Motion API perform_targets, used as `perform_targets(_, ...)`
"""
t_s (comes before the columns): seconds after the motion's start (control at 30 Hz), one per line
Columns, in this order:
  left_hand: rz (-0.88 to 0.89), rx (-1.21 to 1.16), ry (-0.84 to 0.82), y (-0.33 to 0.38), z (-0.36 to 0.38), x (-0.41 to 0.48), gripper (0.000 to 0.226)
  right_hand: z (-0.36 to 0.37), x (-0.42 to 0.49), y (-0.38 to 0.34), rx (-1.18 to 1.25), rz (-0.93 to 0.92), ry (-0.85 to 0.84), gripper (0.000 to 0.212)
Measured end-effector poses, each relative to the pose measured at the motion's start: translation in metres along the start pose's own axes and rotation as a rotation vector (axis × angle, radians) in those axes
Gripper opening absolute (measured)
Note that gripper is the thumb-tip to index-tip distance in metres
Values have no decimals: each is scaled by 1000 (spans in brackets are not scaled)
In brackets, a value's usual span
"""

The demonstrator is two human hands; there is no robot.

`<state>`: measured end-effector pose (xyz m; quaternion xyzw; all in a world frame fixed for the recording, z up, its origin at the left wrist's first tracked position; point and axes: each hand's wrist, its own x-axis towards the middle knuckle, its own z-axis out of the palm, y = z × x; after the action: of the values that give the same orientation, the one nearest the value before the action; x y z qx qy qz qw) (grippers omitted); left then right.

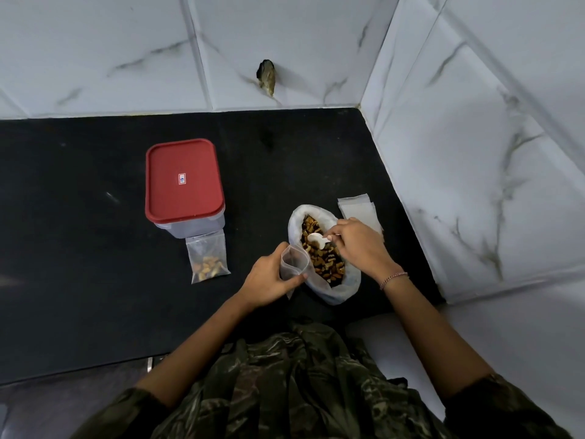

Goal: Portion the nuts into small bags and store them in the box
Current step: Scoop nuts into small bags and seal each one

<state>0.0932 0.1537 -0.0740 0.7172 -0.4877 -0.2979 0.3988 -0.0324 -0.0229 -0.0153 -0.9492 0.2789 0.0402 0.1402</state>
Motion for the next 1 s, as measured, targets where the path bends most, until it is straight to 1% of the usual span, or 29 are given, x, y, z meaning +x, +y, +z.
perform_targets(0.07, -1, 12, -6, 0, 1, -1, 53, -6, 1, 2, 72, 35, -125, 24)
perform_targets(0.13, 8, 15, -24, 0, 4, -1, 52, -15, 4, 6, 86, 74, -242, 25)
perform_targets(0.23, 20, 32, -30, 3, 6, -3, 53, -20, 6, 7, 71, 122, -303, 26)
perform_targets(0.3, 26, 40, -23, 5, 6, -2, 52, -16, 6, 4, 134, 184, -268, 27)
perform_targets(0.4, 35, 50, -17, 6, 7, -3, 51, -2, 1, -2, 301, 312, -128, 27)
perform_targets(0.5, 26, 50, 5, 4, 7, -3, 52, 10, -7, -3, 410, 363, -8, 27)
perform_targets(0.6, 2, 55, 47, 2, 5, -2, 53, 10, -13, -3, 370, 331, 170, 26)
perform_targets(0.67, -23, 44, 82, 2, 4, -2, 49, 11, -12, -5, 302, 246, 231, 26)
perform_targets(0.73, -28, 31, 75, 2, 5, -2, 42, 15, -9, -8, 148, 132, 200, 28)
perform_targets(0.8, -28, 20, 54, 4, 6, -2, 47, 20, -7, -12, 3, 31, 168, 32)
perform_targets(0.93, -50, -1, 28, 7, 8, -2, 56, 24, -6, -13, -20, -15, 171, 32)
perform_targets(1.0, -45, -12, 25, 9, 8, -3, 59, 21, -6, -9, -21, -28, 139, 30)
